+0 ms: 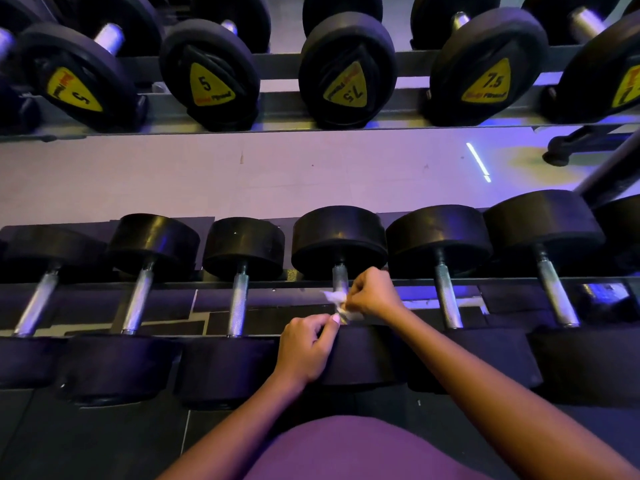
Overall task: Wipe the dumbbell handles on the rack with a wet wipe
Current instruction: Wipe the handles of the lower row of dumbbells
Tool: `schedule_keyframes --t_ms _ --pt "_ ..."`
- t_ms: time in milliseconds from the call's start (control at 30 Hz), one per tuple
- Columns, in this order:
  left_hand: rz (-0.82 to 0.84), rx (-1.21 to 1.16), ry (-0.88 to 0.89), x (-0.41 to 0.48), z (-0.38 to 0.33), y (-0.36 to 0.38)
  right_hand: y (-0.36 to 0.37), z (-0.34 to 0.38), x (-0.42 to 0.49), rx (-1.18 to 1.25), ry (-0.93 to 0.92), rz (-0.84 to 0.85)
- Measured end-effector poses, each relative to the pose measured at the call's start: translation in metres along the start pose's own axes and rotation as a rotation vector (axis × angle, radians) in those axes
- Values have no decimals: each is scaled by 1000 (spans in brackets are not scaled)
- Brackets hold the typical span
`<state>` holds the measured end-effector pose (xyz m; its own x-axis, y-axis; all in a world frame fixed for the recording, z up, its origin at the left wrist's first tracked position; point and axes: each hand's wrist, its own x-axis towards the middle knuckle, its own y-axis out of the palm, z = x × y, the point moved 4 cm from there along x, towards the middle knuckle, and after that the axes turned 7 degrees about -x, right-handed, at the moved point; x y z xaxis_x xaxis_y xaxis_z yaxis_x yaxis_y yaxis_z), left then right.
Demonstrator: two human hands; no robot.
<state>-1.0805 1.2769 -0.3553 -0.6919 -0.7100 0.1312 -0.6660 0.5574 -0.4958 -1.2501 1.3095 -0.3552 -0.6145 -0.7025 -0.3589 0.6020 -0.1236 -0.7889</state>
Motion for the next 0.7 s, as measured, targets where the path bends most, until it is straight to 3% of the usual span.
schedule_keyframes --t_ms 100,200,400,500,700 --pt "-12 19 11 1 -1 0 8 -10 -8 -49 15 106" --pt "-3 -5 3 1 3 1 7 -15 -5 48 69 121" --pt "38 -26 -15 1 8 4 -14 -10 14 446 147 -152" --pt "38 -36 -25 1 10 5 -9 -7 19 482 174 -79" --pt "-14 -21 -22 0 1 0 10 -26 3 255 128 164"
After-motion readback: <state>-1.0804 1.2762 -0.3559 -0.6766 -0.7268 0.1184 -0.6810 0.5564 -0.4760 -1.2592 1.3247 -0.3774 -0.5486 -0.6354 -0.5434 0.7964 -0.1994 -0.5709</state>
